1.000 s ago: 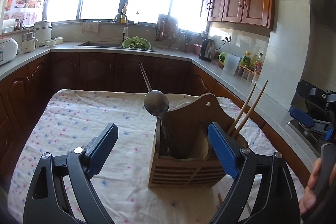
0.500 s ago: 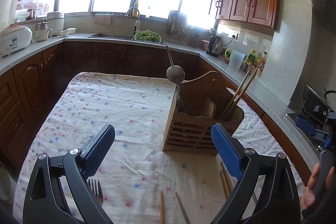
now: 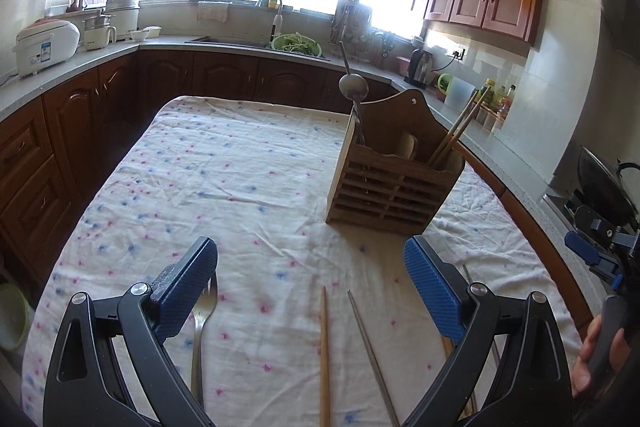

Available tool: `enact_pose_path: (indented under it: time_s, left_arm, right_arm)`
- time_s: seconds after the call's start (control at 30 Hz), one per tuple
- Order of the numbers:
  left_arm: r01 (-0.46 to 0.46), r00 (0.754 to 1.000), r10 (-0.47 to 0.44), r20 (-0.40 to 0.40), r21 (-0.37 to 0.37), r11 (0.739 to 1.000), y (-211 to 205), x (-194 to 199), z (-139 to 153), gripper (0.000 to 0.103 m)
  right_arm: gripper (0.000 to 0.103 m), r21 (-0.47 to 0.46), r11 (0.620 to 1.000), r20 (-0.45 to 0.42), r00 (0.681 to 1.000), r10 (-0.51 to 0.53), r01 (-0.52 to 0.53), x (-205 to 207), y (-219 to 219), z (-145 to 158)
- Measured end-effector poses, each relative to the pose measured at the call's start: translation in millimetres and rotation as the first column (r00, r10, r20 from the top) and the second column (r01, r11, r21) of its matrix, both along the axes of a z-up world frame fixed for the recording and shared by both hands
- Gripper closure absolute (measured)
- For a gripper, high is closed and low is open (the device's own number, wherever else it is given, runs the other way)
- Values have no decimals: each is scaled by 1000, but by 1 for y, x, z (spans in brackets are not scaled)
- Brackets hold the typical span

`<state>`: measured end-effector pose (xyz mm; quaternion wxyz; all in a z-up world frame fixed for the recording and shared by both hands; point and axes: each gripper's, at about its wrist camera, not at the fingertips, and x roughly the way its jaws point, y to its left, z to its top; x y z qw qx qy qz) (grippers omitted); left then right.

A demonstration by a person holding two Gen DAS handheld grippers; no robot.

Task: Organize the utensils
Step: 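Withdraw both open tools from the holder back over the remaining utensils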

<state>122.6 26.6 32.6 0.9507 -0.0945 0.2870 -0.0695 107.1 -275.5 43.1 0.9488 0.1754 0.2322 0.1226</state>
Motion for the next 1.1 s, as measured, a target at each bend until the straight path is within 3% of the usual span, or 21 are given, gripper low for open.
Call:
enact_pose_path:
  time_s: [0.4,0.8,0.93,1.1]
  left_arm:
    - [3,996,-3,-87,-3,1000,2,-14,-37,6]
    - [20,992,-14,-126,50,999,-5,-11,-47,7]
    - [39,989,-29,-145,67,997,-11,-6,-51,7]
    - [75,982,-60,-180,79,994,-18,2,-59,14]
  right_arm:
    - [0,-80,996,-35,999,-31,28,-22,2,-37]
    - [1,-146,989,-101,994,-49,34,-13,2,-54]
    - [10,-165,986,-117,992,-48,28,-8,4,-58]
    - [33,-184,983,-155,987,-42,13,2,7,-65]
